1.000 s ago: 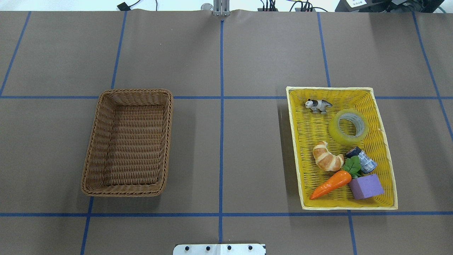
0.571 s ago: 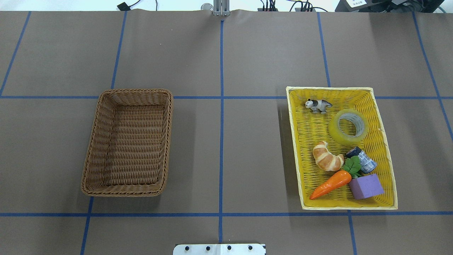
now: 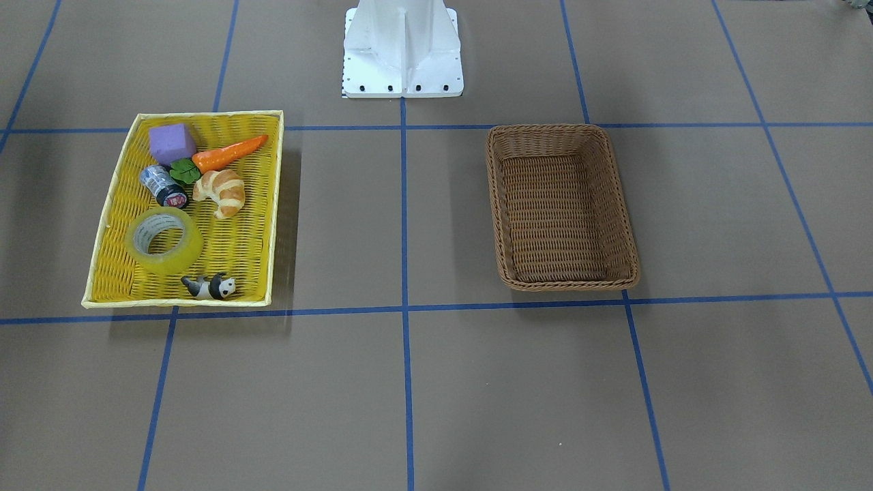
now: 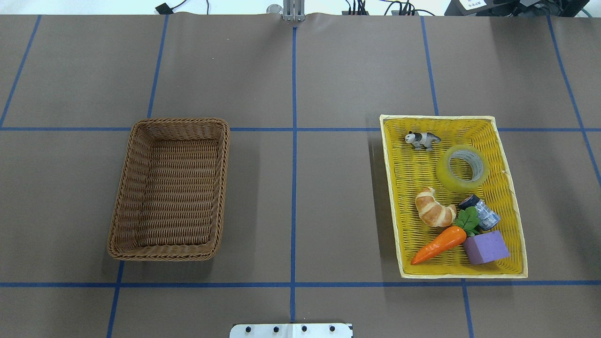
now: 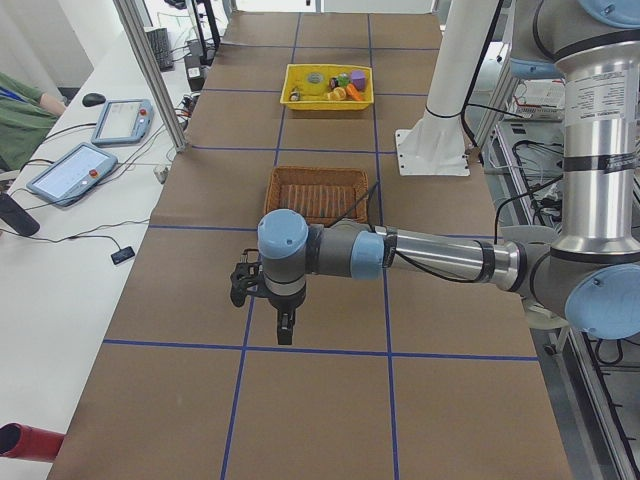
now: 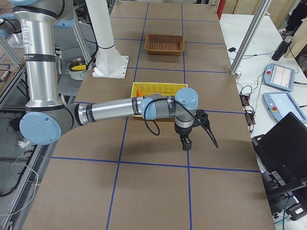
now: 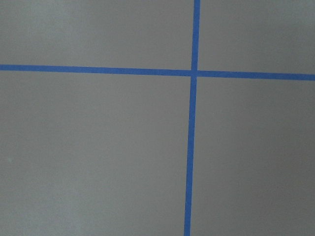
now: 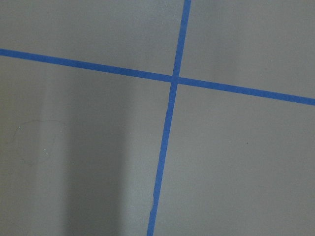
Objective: Move tape to another basket
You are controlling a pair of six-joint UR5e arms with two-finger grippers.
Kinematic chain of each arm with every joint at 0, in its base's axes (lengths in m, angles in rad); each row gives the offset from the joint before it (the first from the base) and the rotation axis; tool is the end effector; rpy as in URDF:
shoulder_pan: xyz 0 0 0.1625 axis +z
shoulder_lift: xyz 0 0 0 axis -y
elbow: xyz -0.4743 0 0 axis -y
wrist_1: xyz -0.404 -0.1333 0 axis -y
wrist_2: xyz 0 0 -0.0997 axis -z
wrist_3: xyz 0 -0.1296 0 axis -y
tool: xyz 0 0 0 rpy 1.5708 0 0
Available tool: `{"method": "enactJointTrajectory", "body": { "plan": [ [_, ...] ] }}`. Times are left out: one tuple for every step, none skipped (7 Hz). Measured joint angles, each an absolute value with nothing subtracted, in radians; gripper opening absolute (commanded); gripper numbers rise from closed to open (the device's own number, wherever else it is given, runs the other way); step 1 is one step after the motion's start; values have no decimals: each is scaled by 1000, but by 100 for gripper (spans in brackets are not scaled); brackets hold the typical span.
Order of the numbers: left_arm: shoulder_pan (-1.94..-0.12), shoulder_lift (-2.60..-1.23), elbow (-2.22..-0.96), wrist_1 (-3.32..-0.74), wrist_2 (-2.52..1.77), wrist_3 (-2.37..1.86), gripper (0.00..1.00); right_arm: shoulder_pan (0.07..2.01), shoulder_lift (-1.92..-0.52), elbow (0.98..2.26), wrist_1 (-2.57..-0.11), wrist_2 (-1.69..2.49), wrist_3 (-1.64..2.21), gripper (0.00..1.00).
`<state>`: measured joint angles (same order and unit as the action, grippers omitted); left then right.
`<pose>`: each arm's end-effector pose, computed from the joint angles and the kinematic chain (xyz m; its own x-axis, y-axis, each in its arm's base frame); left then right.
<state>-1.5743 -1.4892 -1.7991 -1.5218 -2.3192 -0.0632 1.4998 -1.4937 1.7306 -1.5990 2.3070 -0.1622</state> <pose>-0.0468 -0.4693 0.6610 0.7313 0.0008 -0.6820 0.0498 0.9973 0.0546 0.0074 -0.5486 0.6139 0.7085 -0.3464 0.6148 0.1863 0.9321 0.3106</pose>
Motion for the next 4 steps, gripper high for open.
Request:
{"method": "enactJointTrajectory", "body": {
  "plan": [
    [-1572, -1496, -1805, -1530, -2321, -64, 99, 1446, -1423, 1731, -1586, 2303, -133, 100],
    [-1571, -1499, -1808, -1534, -2325, -63, 99, 1371, -1354, 1726, -1580, 2295, -105, 100],
    [-1571, -1500, -1809, -1537, -2327, -63, 99, 1308, -1319, 1718, -1553, 2294, -92, 100],
    [-1571, -1502, -1808, -1538, -2328, -63, 99, 1257, -1308, 1708, -1494, 2301, -86, 100]
  ]
}}
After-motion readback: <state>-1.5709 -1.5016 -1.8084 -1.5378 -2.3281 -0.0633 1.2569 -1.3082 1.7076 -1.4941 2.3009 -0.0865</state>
